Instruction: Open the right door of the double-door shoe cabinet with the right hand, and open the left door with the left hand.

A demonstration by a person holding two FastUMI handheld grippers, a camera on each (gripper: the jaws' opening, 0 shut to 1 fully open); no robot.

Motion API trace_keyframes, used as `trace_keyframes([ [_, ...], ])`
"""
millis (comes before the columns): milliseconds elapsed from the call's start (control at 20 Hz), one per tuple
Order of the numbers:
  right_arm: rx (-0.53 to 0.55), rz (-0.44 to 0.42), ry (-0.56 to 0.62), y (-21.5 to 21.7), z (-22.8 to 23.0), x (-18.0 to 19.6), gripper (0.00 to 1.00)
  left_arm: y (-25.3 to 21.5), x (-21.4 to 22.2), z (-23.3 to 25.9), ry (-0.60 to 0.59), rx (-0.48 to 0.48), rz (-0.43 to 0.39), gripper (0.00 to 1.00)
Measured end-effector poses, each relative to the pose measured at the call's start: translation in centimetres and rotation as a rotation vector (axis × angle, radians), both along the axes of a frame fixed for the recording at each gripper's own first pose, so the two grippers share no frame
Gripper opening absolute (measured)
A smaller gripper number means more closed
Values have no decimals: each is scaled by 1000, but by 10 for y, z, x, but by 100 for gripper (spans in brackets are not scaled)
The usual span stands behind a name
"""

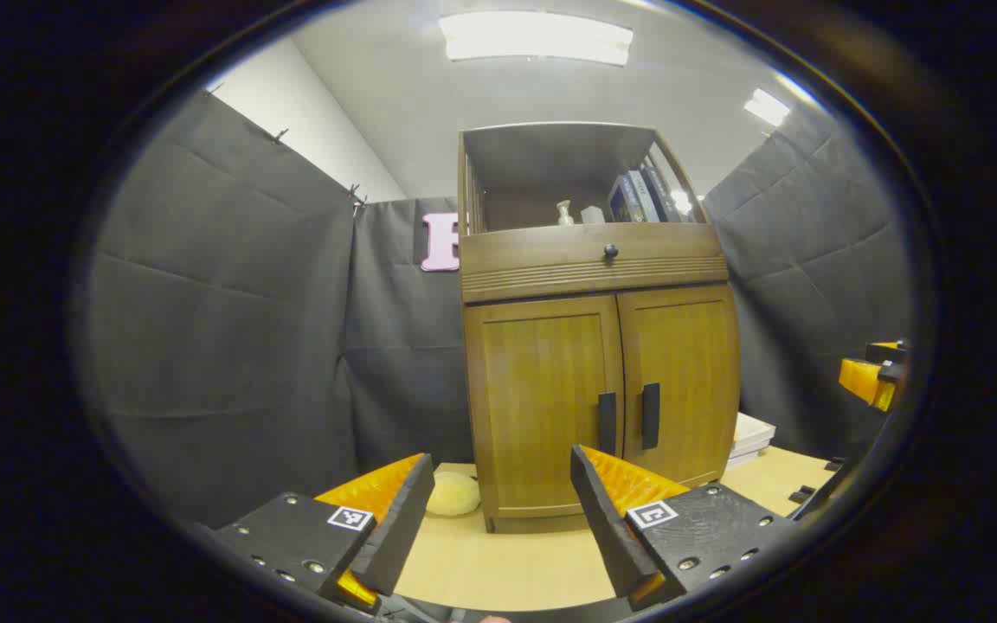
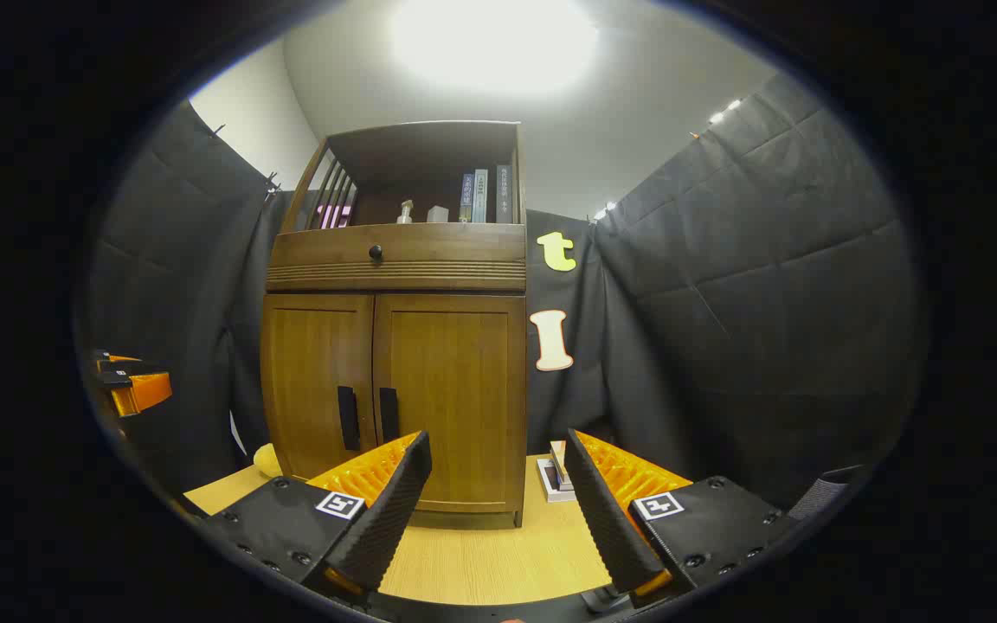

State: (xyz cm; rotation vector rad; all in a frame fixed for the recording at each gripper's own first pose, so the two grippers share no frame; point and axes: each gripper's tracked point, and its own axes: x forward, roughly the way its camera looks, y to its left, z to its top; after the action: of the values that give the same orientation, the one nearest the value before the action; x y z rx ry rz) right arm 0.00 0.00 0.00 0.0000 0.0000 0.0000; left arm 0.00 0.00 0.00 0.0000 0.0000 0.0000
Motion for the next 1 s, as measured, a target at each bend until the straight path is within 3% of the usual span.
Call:
trace_keyframes([
  [650, -3, 12, 13, -9, -3, 9, 96, -10, 1, 3, 7, 14, 15, 92],
  [1000, 34, 94, 39, -1, -15, 29, 96, -24, -2, 5, -9, 46, 54, 92],
])
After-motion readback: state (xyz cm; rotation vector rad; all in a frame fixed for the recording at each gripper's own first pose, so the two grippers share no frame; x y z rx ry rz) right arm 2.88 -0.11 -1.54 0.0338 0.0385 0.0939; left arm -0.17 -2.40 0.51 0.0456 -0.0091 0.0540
